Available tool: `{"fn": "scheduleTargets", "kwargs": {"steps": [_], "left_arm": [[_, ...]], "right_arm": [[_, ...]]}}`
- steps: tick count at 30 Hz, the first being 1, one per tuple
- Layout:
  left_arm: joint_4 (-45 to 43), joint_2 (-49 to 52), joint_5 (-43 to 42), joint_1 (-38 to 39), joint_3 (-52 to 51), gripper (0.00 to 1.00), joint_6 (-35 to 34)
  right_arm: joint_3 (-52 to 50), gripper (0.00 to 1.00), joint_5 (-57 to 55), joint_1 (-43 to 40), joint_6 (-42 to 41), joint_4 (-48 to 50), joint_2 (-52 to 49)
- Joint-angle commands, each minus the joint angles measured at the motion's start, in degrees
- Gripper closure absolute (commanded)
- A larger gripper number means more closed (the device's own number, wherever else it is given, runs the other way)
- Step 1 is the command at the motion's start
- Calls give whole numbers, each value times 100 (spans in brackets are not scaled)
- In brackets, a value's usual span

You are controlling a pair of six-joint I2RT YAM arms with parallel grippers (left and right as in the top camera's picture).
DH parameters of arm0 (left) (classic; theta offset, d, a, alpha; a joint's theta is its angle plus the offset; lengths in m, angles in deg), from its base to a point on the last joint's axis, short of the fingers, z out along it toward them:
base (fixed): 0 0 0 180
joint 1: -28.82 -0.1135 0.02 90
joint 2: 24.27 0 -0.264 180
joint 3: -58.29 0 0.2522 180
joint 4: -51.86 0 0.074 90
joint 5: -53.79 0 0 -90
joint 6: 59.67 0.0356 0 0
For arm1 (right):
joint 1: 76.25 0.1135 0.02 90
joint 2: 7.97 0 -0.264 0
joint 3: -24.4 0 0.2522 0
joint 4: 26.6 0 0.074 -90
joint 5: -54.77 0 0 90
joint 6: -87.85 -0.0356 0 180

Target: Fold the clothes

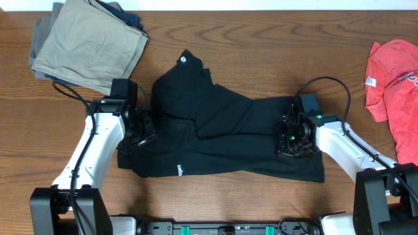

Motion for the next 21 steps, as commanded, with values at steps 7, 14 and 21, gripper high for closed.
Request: {"fn": "scheduleTargets", "kwargs": {"steps": [7,14,21], "left_arm": [[-79,-22,79,13,-153,44,103],[-114,-22,221,13,-184,43,105],[-103,-46,-503,20,-109,44,743]], "right_arm": [[-122,79,-885,2,-520,662,20],[149,75,-1084,-334,-520,358,22],[1130,78,-1108,-1091,-496,-1370,22]]}}
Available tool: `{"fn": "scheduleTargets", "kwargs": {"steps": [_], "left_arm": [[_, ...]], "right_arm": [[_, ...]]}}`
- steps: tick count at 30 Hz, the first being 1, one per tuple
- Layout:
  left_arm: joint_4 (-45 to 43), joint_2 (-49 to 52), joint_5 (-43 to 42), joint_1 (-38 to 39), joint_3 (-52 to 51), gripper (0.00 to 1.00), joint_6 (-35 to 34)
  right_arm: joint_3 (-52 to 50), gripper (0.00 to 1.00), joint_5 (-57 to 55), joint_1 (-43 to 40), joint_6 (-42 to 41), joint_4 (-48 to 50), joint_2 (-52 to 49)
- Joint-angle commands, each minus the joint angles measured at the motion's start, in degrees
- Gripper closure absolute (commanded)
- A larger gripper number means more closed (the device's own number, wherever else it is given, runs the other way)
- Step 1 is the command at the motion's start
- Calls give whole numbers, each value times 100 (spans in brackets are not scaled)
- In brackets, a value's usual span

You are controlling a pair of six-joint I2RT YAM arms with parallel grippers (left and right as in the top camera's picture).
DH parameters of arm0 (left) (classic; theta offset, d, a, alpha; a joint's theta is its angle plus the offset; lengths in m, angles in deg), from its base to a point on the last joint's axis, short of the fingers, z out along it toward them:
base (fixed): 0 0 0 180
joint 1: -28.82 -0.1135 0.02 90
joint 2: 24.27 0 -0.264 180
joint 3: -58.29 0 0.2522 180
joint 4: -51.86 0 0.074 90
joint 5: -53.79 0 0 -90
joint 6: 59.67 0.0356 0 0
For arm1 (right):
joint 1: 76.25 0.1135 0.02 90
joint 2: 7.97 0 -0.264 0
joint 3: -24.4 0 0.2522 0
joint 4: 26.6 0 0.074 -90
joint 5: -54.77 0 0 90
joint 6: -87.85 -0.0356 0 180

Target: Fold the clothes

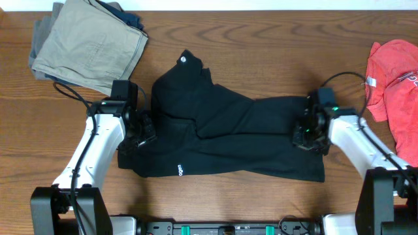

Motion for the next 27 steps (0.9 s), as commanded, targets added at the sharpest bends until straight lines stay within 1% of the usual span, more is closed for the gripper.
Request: {"fn": "scheduleTargets", "kwargs": {"steps": [1,3,5,8,10,13,16,20,21,22,23,24,27], "left_arm": [[33,-59,-739,20,13,44,682],[81,-114,-1095,28,13,47,782],[122,-192,-1158,103,11,50,824],[118,-236,-1156,337,11,51,946],[114,-212,-1154,540,-7,52,1012],[111,-96,-1154,859,-33,60,1003],[85,92,-1154,1060,-87,64,769],[-17,361,-1154,1093,-273,70,522],[-79,428,-1154,1088,-332,72,474],[-164,509,-1154,1088,-400,77,455],[-221,581,-1152,1088,-448,89,433],[-264,669,-1152,1088,-487,94,387],[-354,927,-1152,1088,-529,94,354]], "right_arm": [[501,79,-85,-310,-61,-487,17],[562,79,-50,-358,-61,-798,17],[514,79,-50,-330,-59,-957,17],[317,79,-46,-216,-61,-914,17],[74,79,-42,-90,-66,-632,17],[-306,77,98,85,-74,-155,15],[-623,78,348,146,-256,295,15],[-872,79,400,140,-280,662,15],[-909,80,404,140,-282,695,15],[-944,80,402,140,-282,723,15],[-975,80,402,140,-282,745,15],[-1001,80,402,140,-282,763,15],[-1075,80,402,140,-332,791,15]]}}
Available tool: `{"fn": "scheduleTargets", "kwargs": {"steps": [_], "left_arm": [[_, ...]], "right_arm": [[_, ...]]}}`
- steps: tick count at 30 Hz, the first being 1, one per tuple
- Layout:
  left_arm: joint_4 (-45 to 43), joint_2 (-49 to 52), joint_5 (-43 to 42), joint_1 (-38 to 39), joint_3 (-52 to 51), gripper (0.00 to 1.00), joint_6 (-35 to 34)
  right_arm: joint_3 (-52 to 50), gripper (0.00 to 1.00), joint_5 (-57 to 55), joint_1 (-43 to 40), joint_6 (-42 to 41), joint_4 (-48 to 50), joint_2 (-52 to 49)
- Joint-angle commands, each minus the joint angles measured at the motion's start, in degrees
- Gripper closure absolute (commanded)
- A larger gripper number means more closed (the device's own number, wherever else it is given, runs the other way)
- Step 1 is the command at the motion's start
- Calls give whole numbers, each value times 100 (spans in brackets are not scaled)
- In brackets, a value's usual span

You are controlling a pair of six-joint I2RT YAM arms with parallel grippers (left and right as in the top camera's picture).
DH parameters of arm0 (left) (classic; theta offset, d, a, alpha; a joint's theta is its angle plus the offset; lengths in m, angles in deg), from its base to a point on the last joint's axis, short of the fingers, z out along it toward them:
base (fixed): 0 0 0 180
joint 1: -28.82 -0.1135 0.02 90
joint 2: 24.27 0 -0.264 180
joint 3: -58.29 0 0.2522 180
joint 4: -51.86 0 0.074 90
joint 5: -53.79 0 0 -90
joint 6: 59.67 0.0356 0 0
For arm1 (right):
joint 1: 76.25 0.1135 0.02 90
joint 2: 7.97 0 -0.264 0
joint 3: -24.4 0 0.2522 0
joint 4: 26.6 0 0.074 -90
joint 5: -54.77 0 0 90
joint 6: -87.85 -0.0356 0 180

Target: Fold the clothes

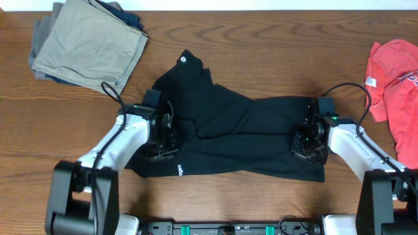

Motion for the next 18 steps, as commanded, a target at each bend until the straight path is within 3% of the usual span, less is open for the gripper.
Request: {"fn": "scheduleTargets", "kwargs": {"steps": [1,8,18], "left_arm": [[-68,302,-11,7,-79,94,-170],[122,629,79,7,-225,94,-601],[634,411,273,7,-310,94,-850]], "right_arm": [[-254,80,127,55,-210,92,-103],[-385,99,129,55,-442,63,-103],[-389,99,129,-57,-616,-177,-101]]}}
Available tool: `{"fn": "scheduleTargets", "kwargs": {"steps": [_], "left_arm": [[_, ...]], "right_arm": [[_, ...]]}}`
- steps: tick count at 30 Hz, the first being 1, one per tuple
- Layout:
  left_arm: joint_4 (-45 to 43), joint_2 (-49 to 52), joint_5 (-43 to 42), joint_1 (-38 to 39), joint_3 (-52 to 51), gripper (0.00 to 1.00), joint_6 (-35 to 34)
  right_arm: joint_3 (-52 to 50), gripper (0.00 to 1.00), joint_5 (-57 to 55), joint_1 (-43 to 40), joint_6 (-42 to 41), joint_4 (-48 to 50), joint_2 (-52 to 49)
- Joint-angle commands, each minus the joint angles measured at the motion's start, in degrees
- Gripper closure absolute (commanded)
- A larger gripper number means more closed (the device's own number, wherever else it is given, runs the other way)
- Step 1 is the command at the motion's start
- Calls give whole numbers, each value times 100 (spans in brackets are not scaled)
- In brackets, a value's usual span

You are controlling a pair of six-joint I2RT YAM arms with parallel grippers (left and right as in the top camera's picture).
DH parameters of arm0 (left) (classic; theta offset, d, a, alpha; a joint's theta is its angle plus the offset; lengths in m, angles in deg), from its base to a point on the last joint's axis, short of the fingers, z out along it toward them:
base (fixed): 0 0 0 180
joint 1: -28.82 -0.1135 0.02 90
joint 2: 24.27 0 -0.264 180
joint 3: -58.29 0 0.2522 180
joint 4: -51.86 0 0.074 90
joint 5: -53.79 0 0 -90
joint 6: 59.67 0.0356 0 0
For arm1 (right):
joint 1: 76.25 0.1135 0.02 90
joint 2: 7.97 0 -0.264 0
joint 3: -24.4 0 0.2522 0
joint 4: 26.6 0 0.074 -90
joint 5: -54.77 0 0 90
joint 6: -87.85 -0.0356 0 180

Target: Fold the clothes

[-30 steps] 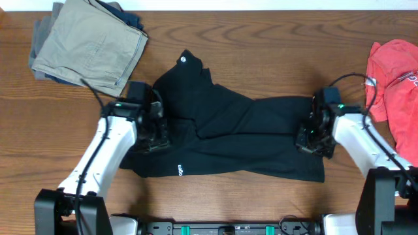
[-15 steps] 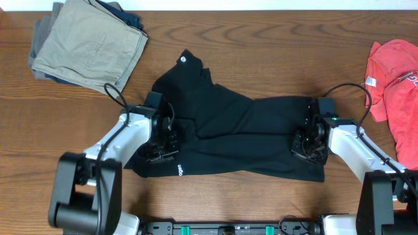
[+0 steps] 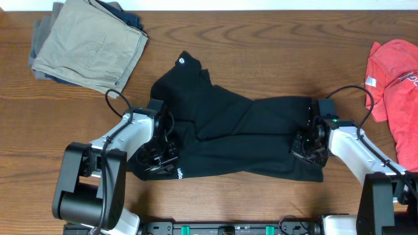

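Note:
A black garment (image 3: 235,130) with small white logos lies crumpled across the middle of the wooden table (image 3: 274,52). In the overhead view my left gripper (image 3: 157,160) is down on the garment's lower left part, close to the logo near the hem. My right gripper (image 3: 305,147) is pressed onto the garment's right end. Both wrists cover their own fingers, so whether either holds cloth is hidden.
A folded stack of khaki and dark clothes (image 3: 88,46) sits at the back left. A red shirt (image 3: 392,78) lies bunched at the right edge. Cables loop off both arms above the table.
My left gripper has shifted a little toward the front edge on the garment's lower left. The garment's left edge sits slightly further in. My right gripper has barely moved.
At first my left gripper was at the garment's left edge and my right one on its right end. The right gripper then stood at the right edge. Later the left gripper was further in on the cloth, and now lower on it.

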Motion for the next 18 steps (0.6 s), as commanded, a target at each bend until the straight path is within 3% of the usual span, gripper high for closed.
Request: {"fn": "scheduleTargets", "kwargs": {"steps": [1,12,18], "left_arm": [[197,-146,240,13,-129,94,-177],[1064,-2131,240,11,-129,94,-243],[1237,-3261,400,11,-129,94,-321]], "right_arm": [[-282,99,142,-72,-221,-219,-184],[-282,99,129,-317,-354,-774,-79],[-282,99,138,-317,-483,-1176,498]]}}
